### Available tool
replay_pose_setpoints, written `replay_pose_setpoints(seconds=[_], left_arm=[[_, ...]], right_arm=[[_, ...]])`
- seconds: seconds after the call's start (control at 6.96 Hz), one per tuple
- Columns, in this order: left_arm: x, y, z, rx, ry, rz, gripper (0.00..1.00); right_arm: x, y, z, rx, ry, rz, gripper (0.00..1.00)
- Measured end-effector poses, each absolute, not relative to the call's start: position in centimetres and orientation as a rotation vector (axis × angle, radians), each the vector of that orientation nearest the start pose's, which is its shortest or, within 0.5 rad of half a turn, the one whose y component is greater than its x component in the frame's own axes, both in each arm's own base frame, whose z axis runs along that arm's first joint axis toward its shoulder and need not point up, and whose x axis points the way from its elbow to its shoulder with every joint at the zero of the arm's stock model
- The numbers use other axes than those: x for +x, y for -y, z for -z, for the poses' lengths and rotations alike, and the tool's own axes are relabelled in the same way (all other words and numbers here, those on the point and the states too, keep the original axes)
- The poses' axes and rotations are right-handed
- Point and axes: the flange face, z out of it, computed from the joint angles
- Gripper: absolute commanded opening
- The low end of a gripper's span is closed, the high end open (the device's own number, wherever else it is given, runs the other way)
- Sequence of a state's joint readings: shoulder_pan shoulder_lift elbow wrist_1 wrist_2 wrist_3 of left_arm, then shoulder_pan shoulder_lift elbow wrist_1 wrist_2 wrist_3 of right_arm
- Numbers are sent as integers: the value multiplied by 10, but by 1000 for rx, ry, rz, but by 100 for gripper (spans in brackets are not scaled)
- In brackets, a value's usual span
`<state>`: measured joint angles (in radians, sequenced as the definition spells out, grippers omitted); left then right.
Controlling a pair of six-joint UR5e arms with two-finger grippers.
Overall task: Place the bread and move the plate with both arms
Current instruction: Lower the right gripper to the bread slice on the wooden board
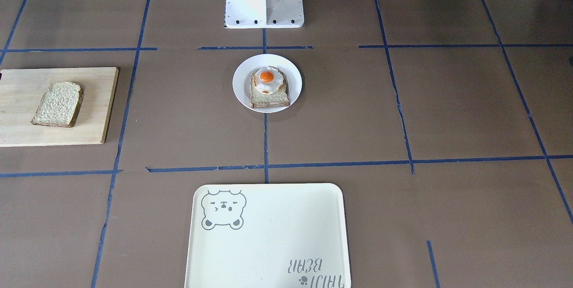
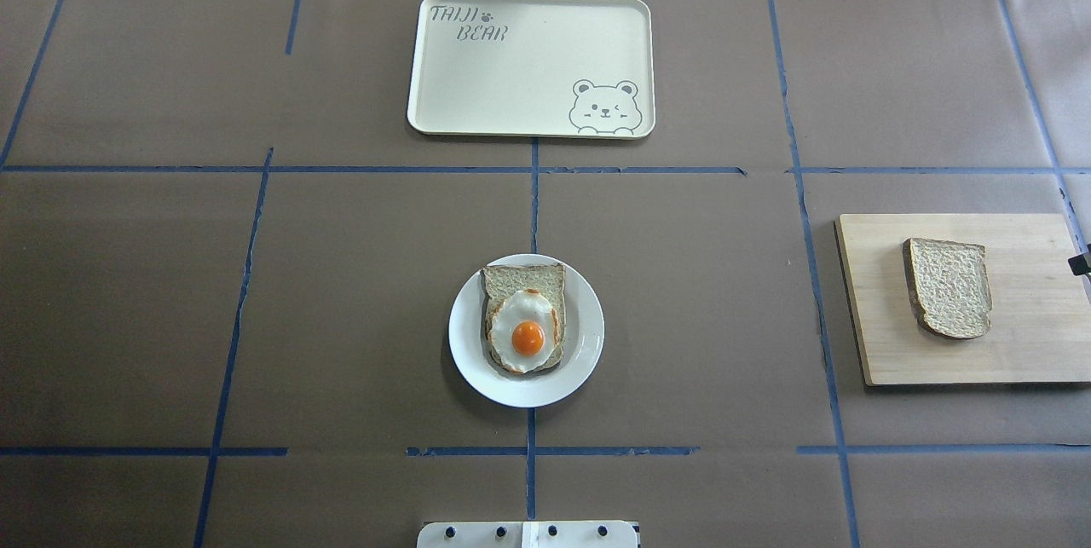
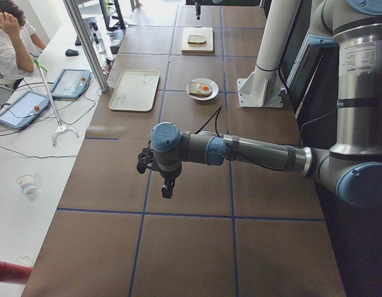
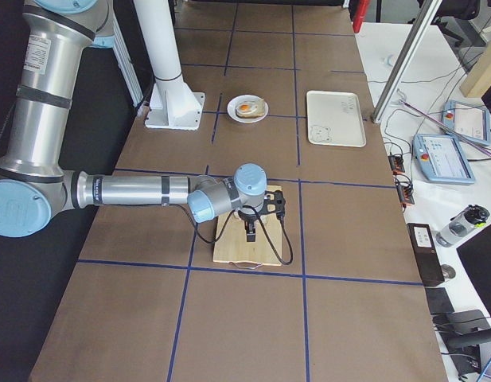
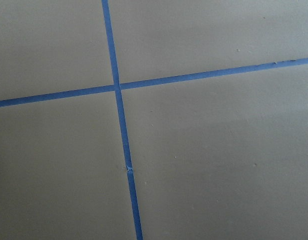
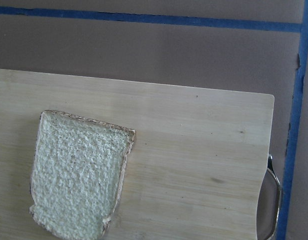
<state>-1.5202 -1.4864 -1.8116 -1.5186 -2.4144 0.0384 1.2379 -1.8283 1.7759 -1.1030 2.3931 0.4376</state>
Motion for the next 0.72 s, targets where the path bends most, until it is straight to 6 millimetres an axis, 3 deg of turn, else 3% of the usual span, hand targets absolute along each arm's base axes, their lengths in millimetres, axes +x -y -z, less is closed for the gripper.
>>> replay_pose_setpoints(seconds=[0.29, 0.72], left_arm=[[-36, 460, -580, 93, -844, -128, 100], [-36, 460, -580, 94, -844, -128, 100]], right_arm=[[-103, 388, -636, 65, 952, 4, 95], [-136, 376, -642, 45, 1001, -29, 90]])
